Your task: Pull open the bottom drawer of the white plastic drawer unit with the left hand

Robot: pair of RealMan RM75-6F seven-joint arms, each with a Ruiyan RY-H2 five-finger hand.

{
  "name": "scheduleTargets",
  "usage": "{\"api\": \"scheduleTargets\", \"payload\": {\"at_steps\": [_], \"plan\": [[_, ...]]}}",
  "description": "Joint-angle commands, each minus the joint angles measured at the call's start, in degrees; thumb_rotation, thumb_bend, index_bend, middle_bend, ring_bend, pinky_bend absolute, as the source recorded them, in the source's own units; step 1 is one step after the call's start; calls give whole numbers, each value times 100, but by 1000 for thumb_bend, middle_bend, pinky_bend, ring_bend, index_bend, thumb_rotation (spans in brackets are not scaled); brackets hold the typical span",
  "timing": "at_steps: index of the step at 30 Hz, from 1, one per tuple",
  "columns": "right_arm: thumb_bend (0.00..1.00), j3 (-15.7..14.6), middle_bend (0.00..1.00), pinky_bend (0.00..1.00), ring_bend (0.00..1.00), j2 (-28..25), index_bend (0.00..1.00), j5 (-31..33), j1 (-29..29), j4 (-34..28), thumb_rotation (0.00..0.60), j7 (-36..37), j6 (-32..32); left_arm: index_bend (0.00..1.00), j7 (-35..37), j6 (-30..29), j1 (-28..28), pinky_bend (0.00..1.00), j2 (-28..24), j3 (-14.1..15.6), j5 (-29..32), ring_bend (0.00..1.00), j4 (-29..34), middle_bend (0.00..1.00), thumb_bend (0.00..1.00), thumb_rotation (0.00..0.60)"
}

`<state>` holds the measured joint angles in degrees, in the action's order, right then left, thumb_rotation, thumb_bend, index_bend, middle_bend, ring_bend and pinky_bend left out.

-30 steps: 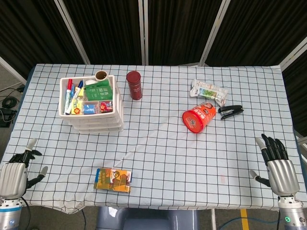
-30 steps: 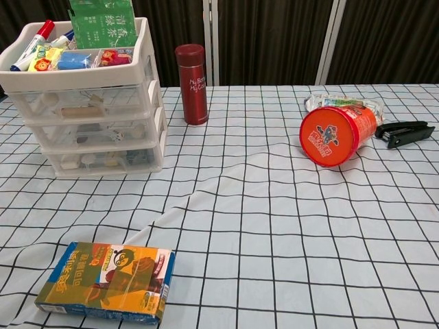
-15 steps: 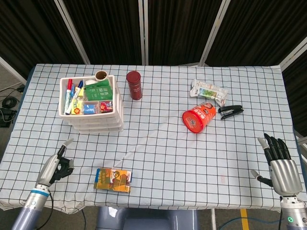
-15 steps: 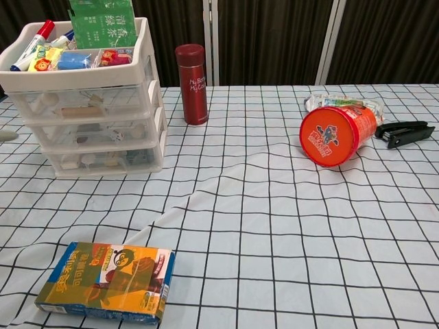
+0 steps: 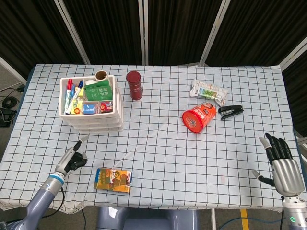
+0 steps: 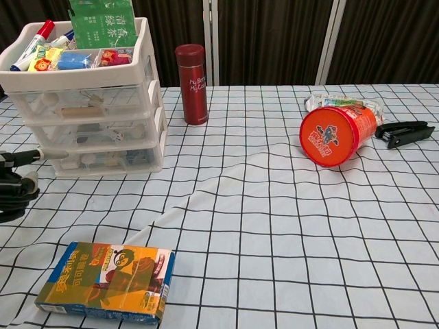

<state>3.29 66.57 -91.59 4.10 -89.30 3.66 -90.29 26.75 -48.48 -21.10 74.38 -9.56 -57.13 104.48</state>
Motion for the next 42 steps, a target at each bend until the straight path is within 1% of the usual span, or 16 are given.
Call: {"api": "scheduleTargets", "payload": {"at_steps": [1, 4, 8, 10, 14, 21, 28, 42], "plan": [[30, 1, 0, 0, 0, -9, 0, 0, -1, -2, 600, 20, 0, 17, -50, 440, -318, 892, -38, -155, 557, 991, -34, 997, 878, 600], [30, 1, 0, 0, 0, -21, 0, 6, 1, -7, 600, 46, 12, 17, 25, 719, -489, 892, -31, -270, 943, 991, -74, 997, 878, 600], [30, -1, 0, 0, 0, -29, 0, 9, 2, -12, 600, 63, 23, 17, -3, 908, -693, 892, 12, -363, 1313, 991, -188, 997, 878, 600], [30, -3, 0, 0, 0, -30, 0, 7, 3, -12, 600, 64, 29, 17, 49, 1097, -798, 892, 24, -413, 1509, 991, -236, 997, 878, 600], [30, -2, 0, 0, 0, -33, 0, 17, 11, -15, 600, 71, 53, 16, 112, 1407, -960, 892, 45, -452, 1754, 990, -374, 997, 878, 600], [29, -1, 0, 0, 0, -54, 0, 13, 11, -22, 600, 119, 53, 14, 49, 1473, -1200, 892, 294, -429, 2174, 990, -725, 997, 878, 600], [30, -10, 0, 0, 0, -47, 0, 4, 15, -26, 600, 98, 66, 14, -69, 1461, -1372, 892, 511, -399, 2424, 991, -1017, 997, 878, 600], [30, -12, 0, 0, 0, -21, 0, 10, 27, -18, 600, 49, 97, 15, -133, 1542, -1525, 892, 770, -465, 2619, 991, -1403, 997, 878, 600]]}}
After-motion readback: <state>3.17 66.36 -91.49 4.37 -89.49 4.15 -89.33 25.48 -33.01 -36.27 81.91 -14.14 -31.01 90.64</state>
